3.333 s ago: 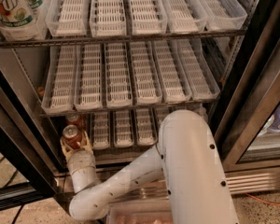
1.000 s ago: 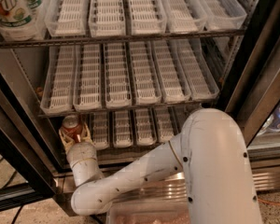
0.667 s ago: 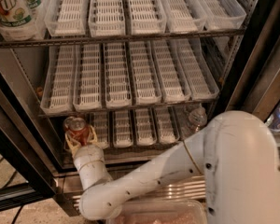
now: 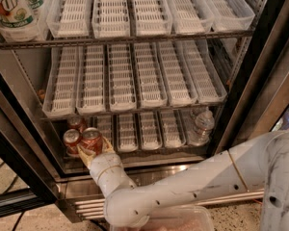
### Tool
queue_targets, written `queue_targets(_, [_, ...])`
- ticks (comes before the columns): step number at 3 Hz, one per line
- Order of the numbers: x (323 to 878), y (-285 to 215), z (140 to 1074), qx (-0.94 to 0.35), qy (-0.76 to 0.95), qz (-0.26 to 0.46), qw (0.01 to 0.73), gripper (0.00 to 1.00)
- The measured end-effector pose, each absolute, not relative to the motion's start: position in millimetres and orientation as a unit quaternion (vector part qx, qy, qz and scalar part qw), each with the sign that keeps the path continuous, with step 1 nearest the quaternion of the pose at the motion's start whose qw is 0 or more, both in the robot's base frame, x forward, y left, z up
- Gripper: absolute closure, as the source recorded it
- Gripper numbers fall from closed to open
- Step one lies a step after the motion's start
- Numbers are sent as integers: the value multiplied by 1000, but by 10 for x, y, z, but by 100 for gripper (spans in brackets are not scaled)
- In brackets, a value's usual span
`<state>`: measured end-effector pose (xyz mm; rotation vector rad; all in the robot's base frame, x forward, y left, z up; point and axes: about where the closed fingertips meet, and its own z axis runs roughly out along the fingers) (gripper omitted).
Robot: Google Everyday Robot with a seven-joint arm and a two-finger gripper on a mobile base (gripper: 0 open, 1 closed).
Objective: Pick coke can from bottom shelf of fridge
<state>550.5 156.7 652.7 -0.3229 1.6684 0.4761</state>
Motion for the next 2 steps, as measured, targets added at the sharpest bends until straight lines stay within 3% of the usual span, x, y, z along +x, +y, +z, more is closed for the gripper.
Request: queue_targets(2, [5428, 1466, 6477, -122, 739, 208, 629, 100])
